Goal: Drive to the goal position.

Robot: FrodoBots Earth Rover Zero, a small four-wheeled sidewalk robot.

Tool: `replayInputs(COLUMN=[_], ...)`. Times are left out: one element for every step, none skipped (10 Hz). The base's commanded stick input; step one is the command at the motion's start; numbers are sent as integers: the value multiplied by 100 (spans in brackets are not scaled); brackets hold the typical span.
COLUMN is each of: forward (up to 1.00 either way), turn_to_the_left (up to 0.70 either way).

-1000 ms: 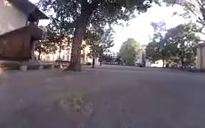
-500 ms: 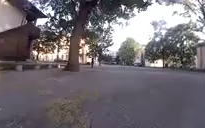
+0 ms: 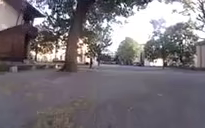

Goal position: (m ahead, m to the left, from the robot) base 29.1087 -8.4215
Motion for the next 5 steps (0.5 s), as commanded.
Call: replayInputs(forward=[70, 70, 70, 70, 70], turn_to_the_left=[-8, -35, -35, -35, -35])
